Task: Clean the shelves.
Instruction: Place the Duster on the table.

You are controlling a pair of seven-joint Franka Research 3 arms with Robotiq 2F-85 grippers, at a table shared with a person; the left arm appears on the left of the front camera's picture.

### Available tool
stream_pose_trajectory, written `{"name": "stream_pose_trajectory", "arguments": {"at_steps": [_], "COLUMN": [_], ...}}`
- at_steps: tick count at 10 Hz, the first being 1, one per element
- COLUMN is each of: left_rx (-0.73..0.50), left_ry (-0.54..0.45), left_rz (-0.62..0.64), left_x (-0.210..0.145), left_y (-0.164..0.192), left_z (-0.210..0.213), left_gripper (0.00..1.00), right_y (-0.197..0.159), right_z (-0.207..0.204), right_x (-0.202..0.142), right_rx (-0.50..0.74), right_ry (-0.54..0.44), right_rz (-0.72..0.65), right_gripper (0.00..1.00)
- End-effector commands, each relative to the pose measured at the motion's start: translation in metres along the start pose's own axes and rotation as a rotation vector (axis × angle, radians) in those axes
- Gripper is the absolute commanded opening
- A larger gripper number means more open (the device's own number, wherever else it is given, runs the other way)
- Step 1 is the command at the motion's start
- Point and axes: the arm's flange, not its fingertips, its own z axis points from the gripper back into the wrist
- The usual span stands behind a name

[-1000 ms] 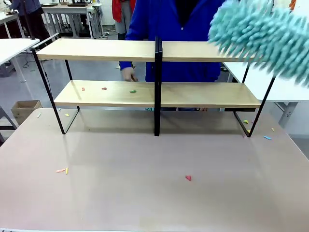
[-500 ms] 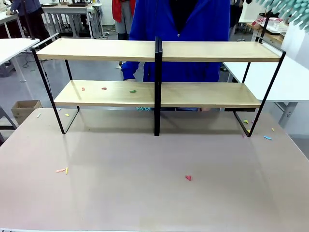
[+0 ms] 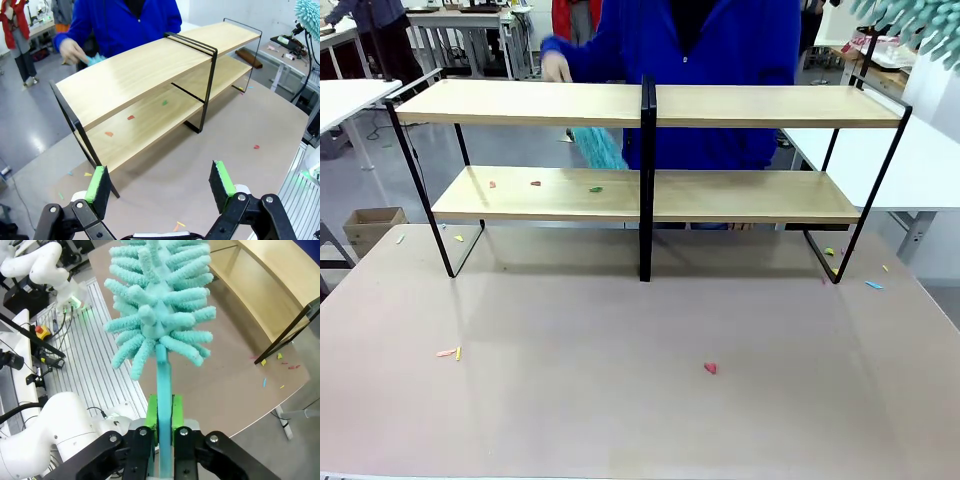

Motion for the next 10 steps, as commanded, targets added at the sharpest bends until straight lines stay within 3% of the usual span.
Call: {"name": "stream_pose_trajectory", "arguments": {"at_steps": [1, 8, 9, 10], "left_rx": [0.005, 0.005, 0.005, 0.000], "left_ry": [0.004, 0.004, 0.004, 0.000], "left_rz": [-0.003, -0.003, -0.003, 0.000], "left_x": [0.000, 0.000, 0.000, 0.000], "left_y": [0.000, 0.000, 0.000, 0.000], "left_z": [-0.001, -0.001, -0.001, 0.000], "left_gripper": [1.00, 1.00, 1.00, 1.00], "right_y": [0.002, 0.002, 0.000, -0.003], "right_z": [-0.005, -0.005, 0.000, -0.038], "right_x": [0.000, 0.000, 0.000, 0.008], "right_rx": [0.005, 0.005, -0.001, 0.068], "right_ry": [-0.031, -0.031, -0.001, 0.093], "right_rz": [0.026, 0.026, 0.001, 0.064], "right_gripper": [0.12, 0.12, 0.12, 0.12]}}
